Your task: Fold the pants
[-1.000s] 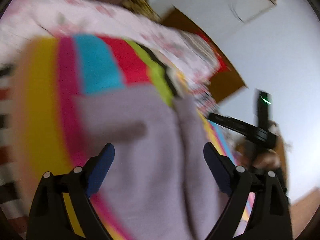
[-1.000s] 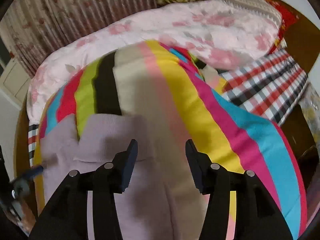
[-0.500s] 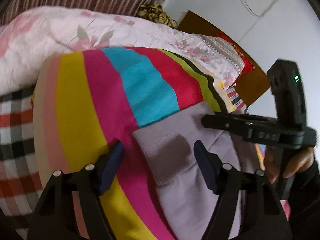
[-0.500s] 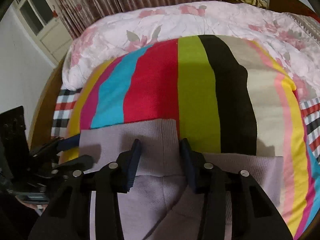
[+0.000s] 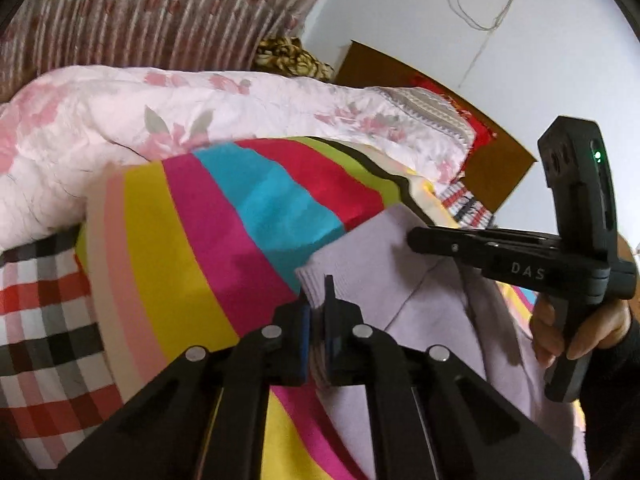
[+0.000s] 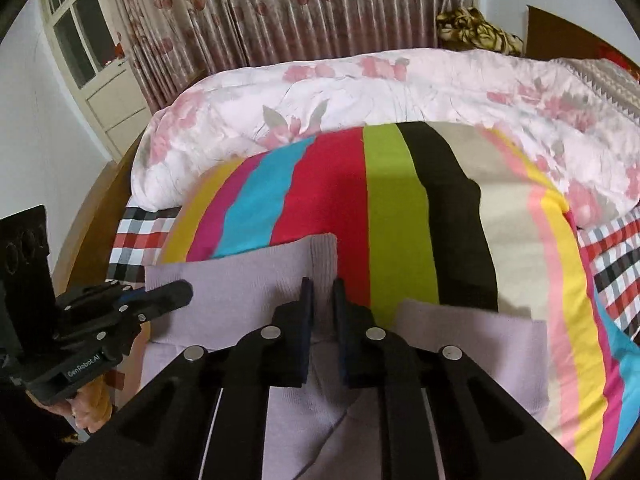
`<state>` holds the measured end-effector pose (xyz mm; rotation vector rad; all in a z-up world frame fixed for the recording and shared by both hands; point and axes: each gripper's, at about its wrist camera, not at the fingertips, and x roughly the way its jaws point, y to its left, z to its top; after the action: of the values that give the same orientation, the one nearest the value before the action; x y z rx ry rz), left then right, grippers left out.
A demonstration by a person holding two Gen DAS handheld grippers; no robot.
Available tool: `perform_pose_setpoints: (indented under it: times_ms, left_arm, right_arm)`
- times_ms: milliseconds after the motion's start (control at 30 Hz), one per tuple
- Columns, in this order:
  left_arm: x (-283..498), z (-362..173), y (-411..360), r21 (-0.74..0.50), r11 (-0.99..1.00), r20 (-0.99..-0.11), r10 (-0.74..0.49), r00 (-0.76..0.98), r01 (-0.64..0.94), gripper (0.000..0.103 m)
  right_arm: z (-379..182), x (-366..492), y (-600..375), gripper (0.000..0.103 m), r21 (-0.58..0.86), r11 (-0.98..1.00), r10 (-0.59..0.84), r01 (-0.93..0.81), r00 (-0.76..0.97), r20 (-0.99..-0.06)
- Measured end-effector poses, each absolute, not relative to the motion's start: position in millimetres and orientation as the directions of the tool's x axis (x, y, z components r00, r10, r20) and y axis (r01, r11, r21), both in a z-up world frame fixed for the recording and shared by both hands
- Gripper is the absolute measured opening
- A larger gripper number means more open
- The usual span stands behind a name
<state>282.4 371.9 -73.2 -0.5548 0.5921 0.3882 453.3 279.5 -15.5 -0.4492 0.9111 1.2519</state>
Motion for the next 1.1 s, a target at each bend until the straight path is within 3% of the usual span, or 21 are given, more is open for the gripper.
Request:
perform_pose_setpoints:
  times_ms: [100, 167, 233, 267, 300, 333, 400, 500, 567, 700, 733, 800, 1100]
  left_arm:
    - [287.9, -84.9, 378.1, -0.386, 0.767, -0.655, 0.163, 0.738, -0.512, 0.005]
    - [291.3, -95.2, 378.7, -0.361, 0.773, -0.686, 0.159, 0.710, -0.522, 0.017]
    - [284.1, -95.6, 380.2, -0.367, 0.768, -0.675, 0.169, 0.718, -0.525, 0.057]
    - [279.4, -92.5, 381.1, -0.380, 0.763, -0.660, 0.172, 0.732, -0.522, 0.091]
    - [272.3, -87.0, 380.7, -0.392, 0.753, -0.638, 0.191, 0.746, -0.528, 0.098]
    - [264.3, -79.5, 380.5, -0.399, 0.741, -0.612, 0.224, 0.759, -0.541, 0.098]
    - [261.7, -68.3, 378.2, -0.428, 0.744, -0.592, 0.198, 0.781, -0.513, 0.098]
    - [276.6, -60.0, 369.9, -0.563, 0.740, -0.540, 0.008, 0.842, -0.368, 0.098]
    - [294.1, -61.3, 360.3, -0.633, 0.722, -0.515, -0.123, 0.848, -0.279, 0.098]
    - [321.3, -71.8, 329.3, -0.606, 0.762, -0.560, -0.204, 0.803, -0.228, 0.098]
    - [326.4, -77.4, 321.7, -0.582, 0.778, -0.583, -0.196, 0.788, -0.237, 0.098]
    - [330.4, -83.3, 313.5, -0.572, 0.784, -0.596, -0.194, 0.779, -0.242, 0.098]
    - [348.2, -81.9, 335.4, -0.779, 0.605, -0.426, -0.320, 0.846, -0.164, 0.099]
  right_arm:
    - [-31.1, 454.4, 289.4, 0.013, 0.168, 0.303, 0.570, -0.938, 0.037, -0.821]
    - [-39.4, 459.6, 287.3, 0.018, 0.195, 0.315, 0.566, -0.929, 0.019, -0.824]
    - [-29.8, 467.0, 276.2, 0.037, 0.242, 0.327, 0.597, -0.913, 0.001, -0.802]
    - [-19.9, 472.4, 265.4, 0.045, 0.269, 0.327, 0.630, -0.906, -0.002, -0.776]
    - [-8.8, 478.7, 252.6, 0.070, 0.299, 0.322, 0.669, -0.898, -0.007, -0.743]
    - [5.0, 489.5, 232.7, 0.079, 0.338, 0.323, 0.719, -0.884, -0.003, -0.695]
    - [16.8, 515.8, 197.4, 0.079, 0.389, 0.360, 0.756, -0.848, 0.020, -0.654]
    - [-1.0, 546.9, 171.4, 0.065, 0.437, 0.431, 0.716, -0.790, 0.004, -0.698]
    - [-27.7, 562.8, 159.8, 0.062, 0.456, 0.479, 0.663, -0.750, -0.031, -0.748]
    - [-63.5, 565.2, 159.8, 0.058, 0.419, 0.510, 0.583, -0.751, -0.056, -0.810]
    - [-66.0, 561.6, 161.3, 0.039, 0.401, 0.504, 0.581, -0.765, -0.043, -0.813]
    - [-59.9, 555.6, 163.2, 0.015, 0.384, 0.478, 0.597, -0.790, -0.028, -0.802]
    - [53.3, 501.2, 135.0, 0.014, 0.407, 0.229, 0.821, -0.884, -0.050, -0.569]
